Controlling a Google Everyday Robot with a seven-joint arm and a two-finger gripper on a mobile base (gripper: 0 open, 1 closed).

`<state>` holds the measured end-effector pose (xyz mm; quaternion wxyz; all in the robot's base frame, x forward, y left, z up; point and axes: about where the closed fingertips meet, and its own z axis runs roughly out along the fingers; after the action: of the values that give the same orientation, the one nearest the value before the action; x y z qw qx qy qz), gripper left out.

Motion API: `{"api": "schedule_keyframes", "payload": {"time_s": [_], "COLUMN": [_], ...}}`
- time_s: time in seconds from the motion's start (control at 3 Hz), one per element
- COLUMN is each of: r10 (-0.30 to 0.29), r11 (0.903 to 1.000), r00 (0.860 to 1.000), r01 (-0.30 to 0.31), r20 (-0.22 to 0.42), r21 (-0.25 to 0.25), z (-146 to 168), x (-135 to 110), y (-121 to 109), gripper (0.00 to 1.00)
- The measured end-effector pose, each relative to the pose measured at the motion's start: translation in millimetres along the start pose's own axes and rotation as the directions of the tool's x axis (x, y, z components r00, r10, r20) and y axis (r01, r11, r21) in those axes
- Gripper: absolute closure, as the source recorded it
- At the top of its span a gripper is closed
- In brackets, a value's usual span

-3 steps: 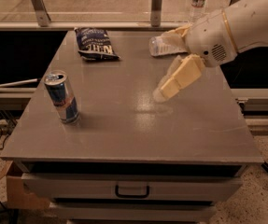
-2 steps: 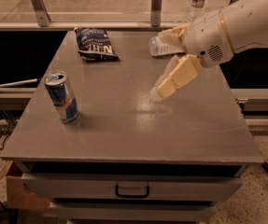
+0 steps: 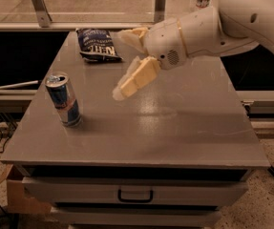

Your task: Knock redbull can over

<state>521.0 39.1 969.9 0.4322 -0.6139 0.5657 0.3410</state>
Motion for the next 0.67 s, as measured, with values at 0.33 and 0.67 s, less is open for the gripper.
{"api": "schedule_keyframes", "payload": {"time_s": [0.33, 0.67], "r10": [-0.020, -0.015], "r11": [0.9968, 0.9900], "r00": [0.999, 0.998], "r01": [0.023, 0.024], "r20": [0.046, 0.062], "r21": [-0.076, -0.139], "z": [40, 75], "x": [-9, -11], "y": [5, 13], "gripper": [0.00, 0.00]}}
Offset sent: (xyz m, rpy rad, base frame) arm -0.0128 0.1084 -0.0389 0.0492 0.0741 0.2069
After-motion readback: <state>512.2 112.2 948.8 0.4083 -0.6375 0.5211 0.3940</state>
